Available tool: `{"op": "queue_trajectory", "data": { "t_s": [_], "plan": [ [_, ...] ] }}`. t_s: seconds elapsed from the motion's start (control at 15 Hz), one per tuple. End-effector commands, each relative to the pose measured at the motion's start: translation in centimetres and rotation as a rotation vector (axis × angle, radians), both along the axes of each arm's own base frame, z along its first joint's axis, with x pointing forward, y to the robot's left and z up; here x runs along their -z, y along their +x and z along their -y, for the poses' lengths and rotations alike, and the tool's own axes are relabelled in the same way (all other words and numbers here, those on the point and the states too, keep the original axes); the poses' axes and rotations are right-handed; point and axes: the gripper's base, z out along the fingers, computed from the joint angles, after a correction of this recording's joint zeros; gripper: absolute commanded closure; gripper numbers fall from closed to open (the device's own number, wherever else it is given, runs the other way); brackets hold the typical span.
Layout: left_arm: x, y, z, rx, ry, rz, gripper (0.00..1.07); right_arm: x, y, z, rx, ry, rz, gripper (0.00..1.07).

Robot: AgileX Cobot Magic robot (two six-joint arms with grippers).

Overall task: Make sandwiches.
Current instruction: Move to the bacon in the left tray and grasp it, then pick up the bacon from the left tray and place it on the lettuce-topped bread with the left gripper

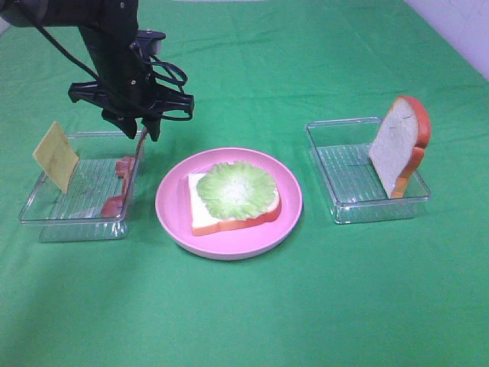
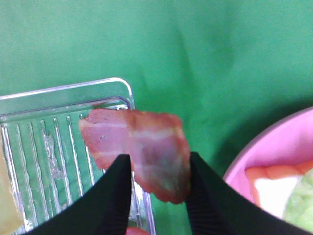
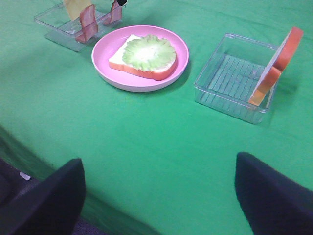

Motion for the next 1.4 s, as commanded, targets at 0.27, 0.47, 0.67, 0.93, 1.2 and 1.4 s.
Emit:
{"op": "queue_trajectory", "data": {
  "t_s": [0.27,0.47,0.67,0.93,1.2,1.4],
  "plan": [
    [-0.2,0.3,0.3,0.003,-0.019,0.039,0.92,0.1,-0.3,0.1,-0.004,0.012,0.024,0.31],
    [-0.2,0.3,0.3,0.003,-0.020,0.041,1.07,0.1,-0.3,0.1,-0.004,0.012,0.024,0.31],
    [-0.5,0.3,0.3,0.004,-0.023,0.049,1.07,0.1,-0.3,0.1,-0.004,0.012,0.024,0.31],
    [-2.8,-0.1,0.1,0.003,-0.033,0.075,1.07,0.1,-0.3,0.1,-0.004,0.012,0.024,0.31],
    [-6.3,-0.9,-0.2,0.005,-0.062,0.125,1.07,0.1,-0.3,0.1,-0.004,0.012,0.024,0.31],
    [-9.8,-2.0,-0.2,0.007,-0.142,0.175,1.07,0.1,-0.3,0.1,-0.004,0.012,0.024,0.31]
  ]
}}
